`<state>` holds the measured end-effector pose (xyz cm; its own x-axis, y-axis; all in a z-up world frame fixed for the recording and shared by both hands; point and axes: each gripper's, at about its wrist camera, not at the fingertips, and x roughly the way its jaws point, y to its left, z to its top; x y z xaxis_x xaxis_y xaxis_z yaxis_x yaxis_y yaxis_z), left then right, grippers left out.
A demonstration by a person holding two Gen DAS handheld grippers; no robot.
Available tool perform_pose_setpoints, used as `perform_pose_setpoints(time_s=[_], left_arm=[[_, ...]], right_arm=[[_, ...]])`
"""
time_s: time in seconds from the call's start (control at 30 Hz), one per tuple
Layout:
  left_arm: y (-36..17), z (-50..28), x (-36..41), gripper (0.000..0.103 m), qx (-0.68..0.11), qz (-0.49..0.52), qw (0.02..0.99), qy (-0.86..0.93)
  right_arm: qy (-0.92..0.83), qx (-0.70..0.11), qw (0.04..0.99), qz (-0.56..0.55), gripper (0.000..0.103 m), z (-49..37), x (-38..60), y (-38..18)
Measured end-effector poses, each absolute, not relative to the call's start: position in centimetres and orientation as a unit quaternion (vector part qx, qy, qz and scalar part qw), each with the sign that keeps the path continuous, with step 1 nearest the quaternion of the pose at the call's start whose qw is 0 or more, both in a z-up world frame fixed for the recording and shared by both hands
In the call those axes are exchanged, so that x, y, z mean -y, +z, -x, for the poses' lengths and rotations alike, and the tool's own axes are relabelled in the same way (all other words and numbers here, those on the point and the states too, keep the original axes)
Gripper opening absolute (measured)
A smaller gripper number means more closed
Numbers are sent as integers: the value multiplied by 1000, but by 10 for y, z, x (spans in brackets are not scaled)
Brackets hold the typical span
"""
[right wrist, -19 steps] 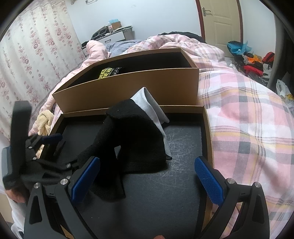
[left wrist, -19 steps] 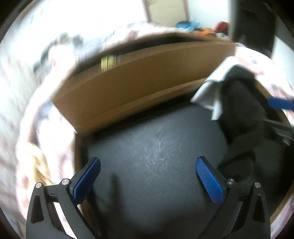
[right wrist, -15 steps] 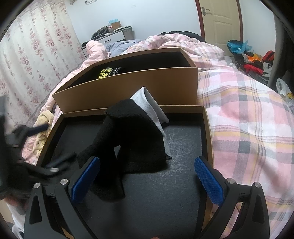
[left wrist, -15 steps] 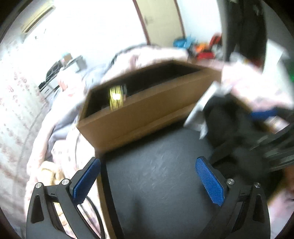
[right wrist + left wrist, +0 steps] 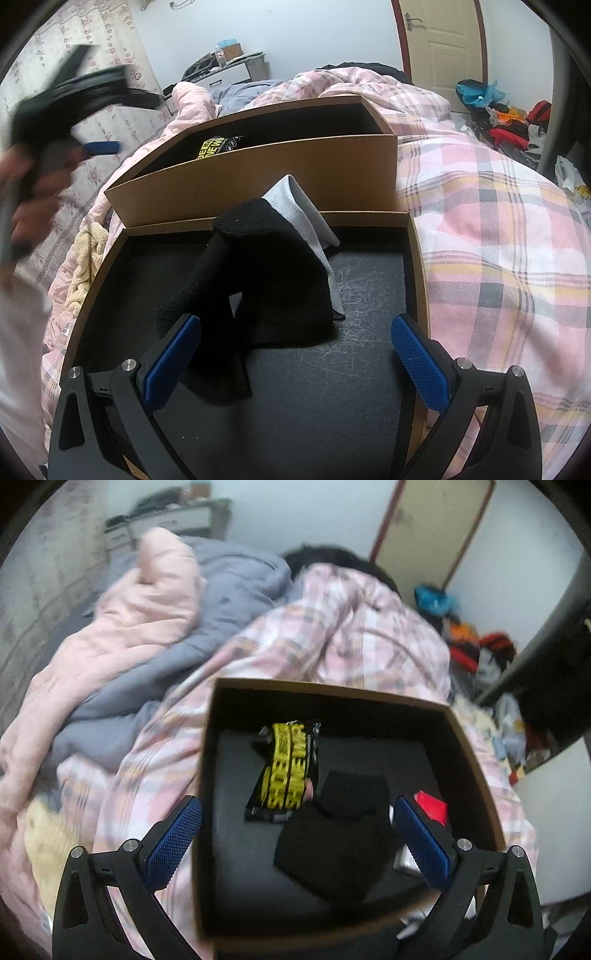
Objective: Organize soft objects
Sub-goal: 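Move the left gripper over the back compartment toward the shoe-wipes pack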
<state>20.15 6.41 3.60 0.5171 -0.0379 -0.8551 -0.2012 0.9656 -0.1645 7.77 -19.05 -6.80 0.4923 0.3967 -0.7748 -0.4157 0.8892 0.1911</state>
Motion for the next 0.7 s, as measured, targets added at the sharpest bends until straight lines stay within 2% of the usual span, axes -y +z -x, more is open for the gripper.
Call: perform_pose_setpoints(time_s=[0.2, 0.4, 0.53, 0.63, 0.67, 0.7], left_arm=[[8, -239, -51, 103, -529, 139, 836, 42], [-17, -248, -36, 103, -551, 72, 829, 64], [-26, -250, -37, 100, -567, 77, 817, 73], [-28, -251, -37, 78, -570, 58, 813, 106], [-28, -250, -39, 65, -570, 50, 811, 123], [-30, -249, -42, 57, -572, 40, 807, 141]], right_arm=[[236, -446, 863, 9, 102, -78, 191, -68], [237, -446, 863, 8, 102, -77, 192, -68], [237, -446, 863, 8, 102, -77, 192, -68], [237, -446, 863, 8, 102, -77, 192, -68], [237, -446, 863, 8, 102, -77, 192, -68], [237, -446, 863, 8, 102, -77, 192, -68]])
